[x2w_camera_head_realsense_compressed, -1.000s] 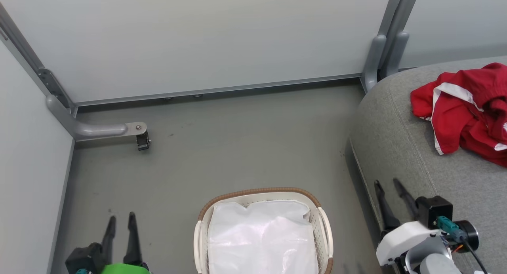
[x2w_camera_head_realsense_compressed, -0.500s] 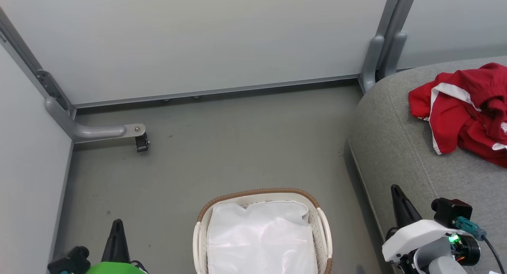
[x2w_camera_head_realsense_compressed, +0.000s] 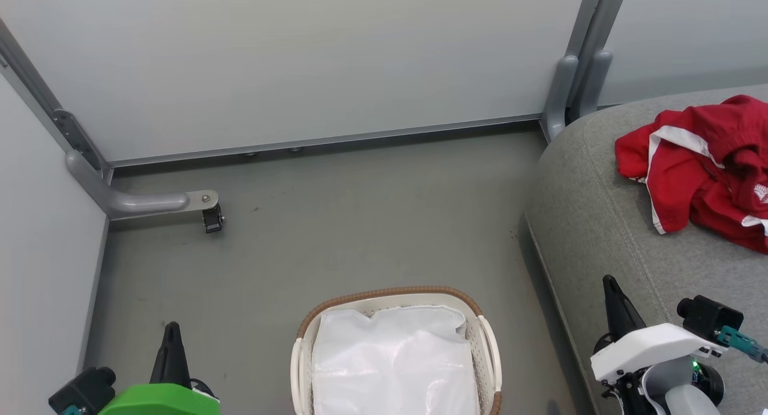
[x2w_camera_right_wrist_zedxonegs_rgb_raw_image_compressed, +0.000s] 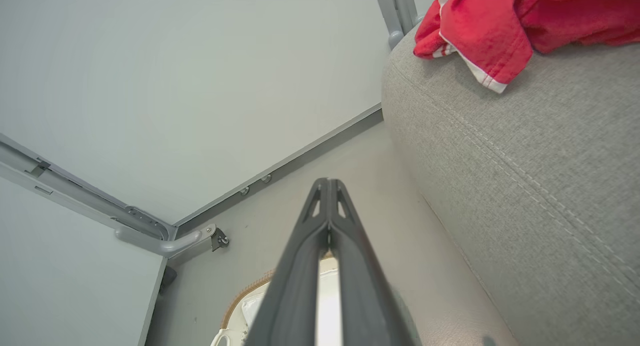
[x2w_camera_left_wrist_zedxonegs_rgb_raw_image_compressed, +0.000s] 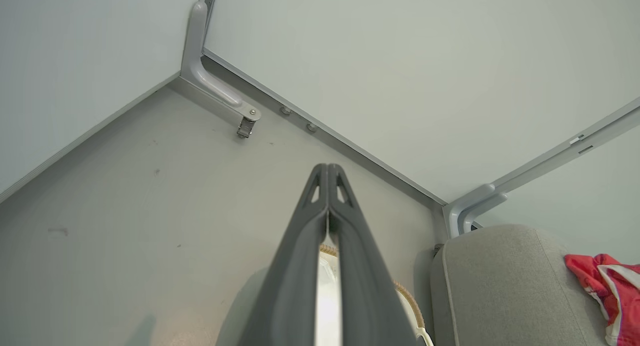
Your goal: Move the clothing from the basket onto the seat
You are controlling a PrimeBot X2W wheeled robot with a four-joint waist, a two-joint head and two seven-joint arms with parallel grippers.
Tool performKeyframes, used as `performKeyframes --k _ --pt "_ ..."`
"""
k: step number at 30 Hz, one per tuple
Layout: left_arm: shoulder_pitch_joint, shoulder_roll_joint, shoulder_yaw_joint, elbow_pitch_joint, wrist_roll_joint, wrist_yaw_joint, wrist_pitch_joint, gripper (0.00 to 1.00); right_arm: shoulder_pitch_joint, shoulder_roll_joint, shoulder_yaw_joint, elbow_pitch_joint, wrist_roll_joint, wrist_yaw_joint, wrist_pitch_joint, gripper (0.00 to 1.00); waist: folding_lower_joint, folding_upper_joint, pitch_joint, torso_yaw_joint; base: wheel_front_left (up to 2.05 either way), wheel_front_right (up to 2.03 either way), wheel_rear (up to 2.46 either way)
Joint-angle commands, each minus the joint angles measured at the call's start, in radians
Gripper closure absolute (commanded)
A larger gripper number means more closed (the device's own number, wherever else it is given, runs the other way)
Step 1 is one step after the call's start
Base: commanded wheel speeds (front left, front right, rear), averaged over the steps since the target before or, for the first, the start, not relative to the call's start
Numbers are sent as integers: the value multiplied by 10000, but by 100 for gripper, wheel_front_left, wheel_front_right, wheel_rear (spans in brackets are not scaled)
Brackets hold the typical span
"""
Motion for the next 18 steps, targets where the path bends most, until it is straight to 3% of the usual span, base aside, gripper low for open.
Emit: performKeyframes --k 1,18 --pt "-311 51 72 -174 -362 -59 90 100 -66 -56 -64 -204 375 -3 82 100 0 0 -4 -5 0 0 0" --pt "-568 64 232 -346 -2514 -130 691 100 -36 -66 -299 -500 2729 -4 686 100 0 0 -56 -77 0 0 0"
